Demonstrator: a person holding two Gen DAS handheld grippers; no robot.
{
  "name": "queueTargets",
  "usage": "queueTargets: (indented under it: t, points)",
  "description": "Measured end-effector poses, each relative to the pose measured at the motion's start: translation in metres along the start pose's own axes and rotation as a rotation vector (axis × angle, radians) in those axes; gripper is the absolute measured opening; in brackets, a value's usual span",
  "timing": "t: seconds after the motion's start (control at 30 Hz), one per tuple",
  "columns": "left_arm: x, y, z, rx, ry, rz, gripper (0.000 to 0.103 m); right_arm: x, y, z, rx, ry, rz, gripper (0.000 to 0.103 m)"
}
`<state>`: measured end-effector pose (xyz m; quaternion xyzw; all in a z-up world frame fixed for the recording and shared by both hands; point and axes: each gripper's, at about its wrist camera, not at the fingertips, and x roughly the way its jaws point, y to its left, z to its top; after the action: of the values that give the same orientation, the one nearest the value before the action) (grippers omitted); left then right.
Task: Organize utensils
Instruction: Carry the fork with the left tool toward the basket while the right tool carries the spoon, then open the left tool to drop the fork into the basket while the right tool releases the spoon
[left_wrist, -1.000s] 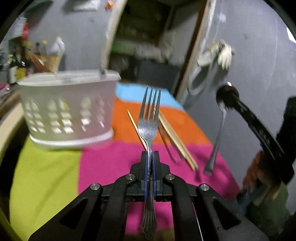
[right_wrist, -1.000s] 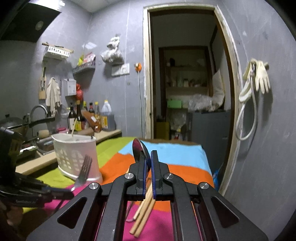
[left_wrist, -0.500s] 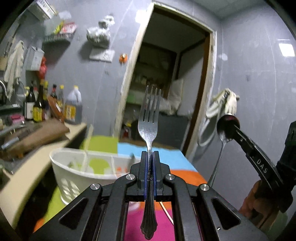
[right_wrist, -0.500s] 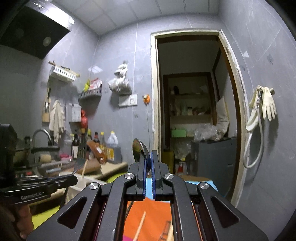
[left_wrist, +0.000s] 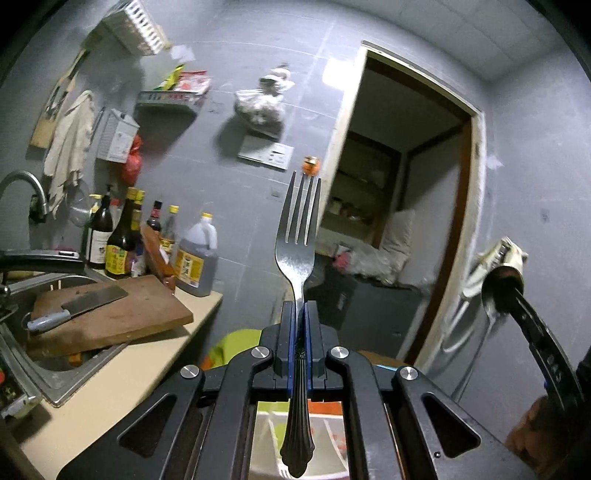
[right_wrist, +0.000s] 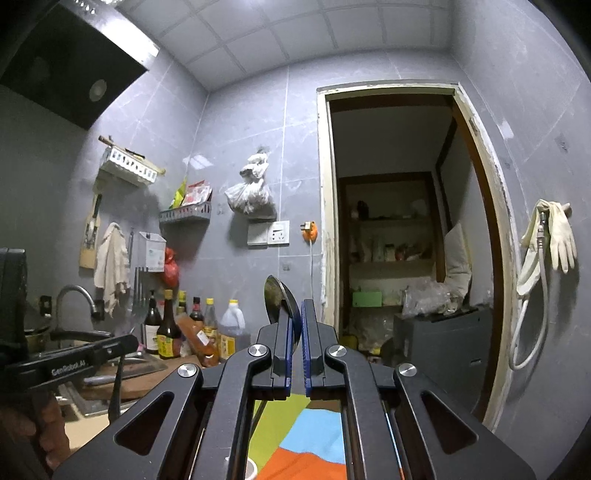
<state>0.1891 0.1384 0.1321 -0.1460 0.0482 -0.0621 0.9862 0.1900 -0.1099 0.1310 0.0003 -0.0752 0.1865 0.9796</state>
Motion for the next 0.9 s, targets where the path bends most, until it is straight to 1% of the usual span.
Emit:
queueTargets:
  t: [0.1, 0.3, 0.37, 0.5, 0.67, 0.77, 0.9]
  points:
    - [0.009, 0.012, -0.003, 0.007, -0.011, 0.033, 0.002, 0.012, 0.009, -0.009, -0.021, 0.013, 0.008, 0.003]
    - [0.026, 0.028, -0.016, 0.016, -0.024, 0.068, 0.002, 0.031, 0.024, -0.033, -0.071, 0.044, 0.025, 0.003]
    - [0.031, 0.031, -0.023, 0.022, -0.018, 0.077, 0.002, 0.036, 0.027, -0.041, -0.086, 0.067, 0.034, 0.003]
    - [0.034, 0.035, -0.037, 0.003, -0.001, 0.081, 0.002, 0.040, 0.029, -0.056, -0.094, 0.110, 0.046, 0.003]
    - [0.030, 0.038, -0.051, -0.023, 0.028, 0.061, 0.003, 0.042, 0.029, -0.071, -0.080, 0.171, 0.066, 0.003]
    - [0.026, 0.037, -0.056, -0.024, 0.040, 0.033, 0.003, 0.045, 0.028, -0.077, -0.057, 0.208, 0.091, 0.004]
    - [0.024, 0.039, -0.060, -0.030, 0.083, -0.012, 0.003, 0.047, 0.022, -0.083, -0.011, 0.254, 0.136, 0.004]
